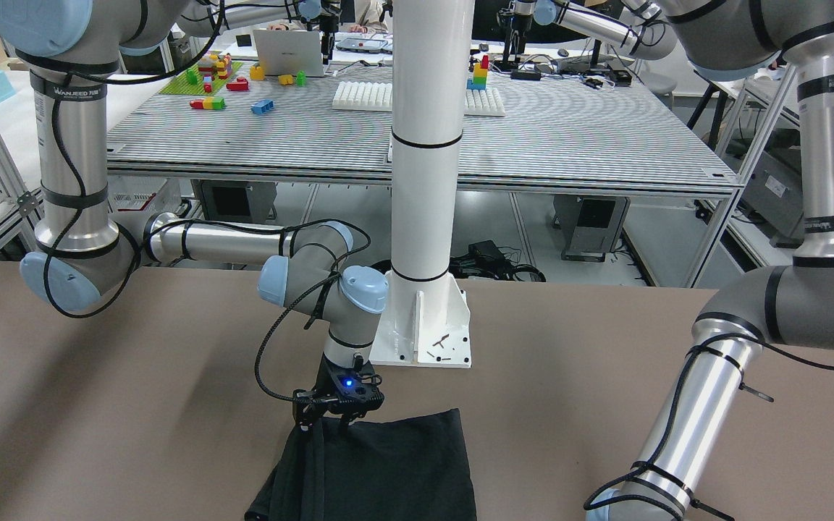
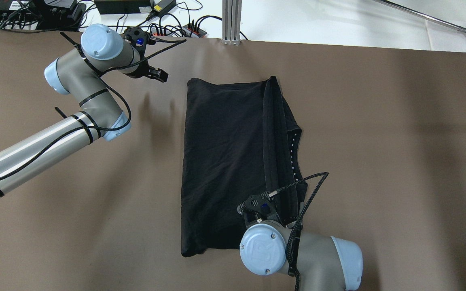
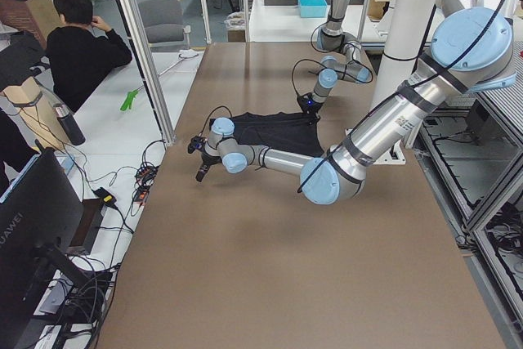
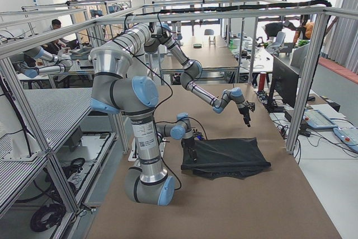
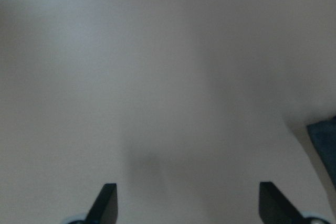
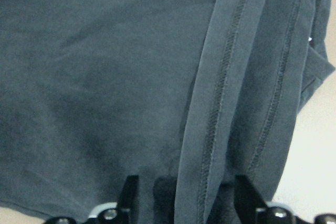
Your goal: Fold clothes
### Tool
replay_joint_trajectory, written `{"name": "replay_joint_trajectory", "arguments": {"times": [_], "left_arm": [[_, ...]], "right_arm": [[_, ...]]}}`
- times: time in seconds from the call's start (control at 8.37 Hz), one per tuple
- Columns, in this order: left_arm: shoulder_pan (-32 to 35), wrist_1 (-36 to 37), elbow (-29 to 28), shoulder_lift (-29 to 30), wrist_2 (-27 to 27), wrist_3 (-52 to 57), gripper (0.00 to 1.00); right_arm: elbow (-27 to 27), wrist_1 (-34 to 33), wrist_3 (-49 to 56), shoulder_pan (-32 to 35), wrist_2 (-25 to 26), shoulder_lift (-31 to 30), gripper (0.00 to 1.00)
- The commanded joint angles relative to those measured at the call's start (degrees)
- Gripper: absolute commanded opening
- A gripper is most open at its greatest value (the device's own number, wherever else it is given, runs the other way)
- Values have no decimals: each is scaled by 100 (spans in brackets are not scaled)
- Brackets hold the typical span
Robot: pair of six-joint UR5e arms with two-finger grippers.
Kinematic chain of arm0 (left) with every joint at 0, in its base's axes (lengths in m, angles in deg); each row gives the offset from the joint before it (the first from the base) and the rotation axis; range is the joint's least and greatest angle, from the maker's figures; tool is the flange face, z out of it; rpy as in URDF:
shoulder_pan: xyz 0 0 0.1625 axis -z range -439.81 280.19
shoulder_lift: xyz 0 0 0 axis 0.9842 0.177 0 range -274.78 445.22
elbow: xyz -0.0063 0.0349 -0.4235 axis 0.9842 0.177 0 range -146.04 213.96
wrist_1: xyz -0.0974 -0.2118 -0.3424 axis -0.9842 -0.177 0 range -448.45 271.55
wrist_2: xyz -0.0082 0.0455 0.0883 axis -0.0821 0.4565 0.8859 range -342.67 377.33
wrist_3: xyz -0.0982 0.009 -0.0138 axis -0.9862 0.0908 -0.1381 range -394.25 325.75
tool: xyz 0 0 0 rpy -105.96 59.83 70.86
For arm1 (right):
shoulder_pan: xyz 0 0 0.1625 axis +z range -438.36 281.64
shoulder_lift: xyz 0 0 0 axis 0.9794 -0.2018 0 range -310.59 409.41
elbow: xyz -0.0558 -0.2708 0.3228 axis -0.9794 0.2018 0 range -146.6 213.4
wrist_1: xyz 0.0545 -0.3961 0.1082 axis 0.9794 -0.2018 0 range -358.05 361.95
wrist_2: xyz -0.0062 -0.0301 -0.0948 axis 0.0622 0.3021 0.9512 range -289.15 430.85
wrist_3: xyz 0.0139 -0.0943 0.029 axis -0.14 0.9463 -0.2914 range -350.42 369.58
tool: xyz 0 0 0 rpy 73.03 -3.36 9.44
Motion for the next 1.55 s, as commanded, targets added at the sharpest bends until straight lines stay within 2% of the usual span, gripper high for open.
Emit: {"name": "replay_joint_trajectory", "arguments": {"times": [0.0,0.36,0.48,0.72,1.19,1.31,1.43], "left_arm": [[-3,0,2,0,0,-27,95],[-38,0,2,9,0,-71,95],[-47,-9,2,9,0,-71,95],[-47,0,-6,9,0,-71,95],[-38,-9,-6,0,0,-71,95],[-47,-9,-6,0,0,-71,95],[-47,-9,2,0,0,-80,95]], "right_arm": [[-113,-48,82,-218,422,-298,58],[-253,-48,187,-237,450,-307,57],[-263,-48,187,-237,450,-299,54],[-272,-48,187,-237,450,-299,35],[-254,-48,179,-342,468,-316,30],[-263,-48,179,-342,468,-325,26],[-263,-48,179,-342,468,-325,14]]}}
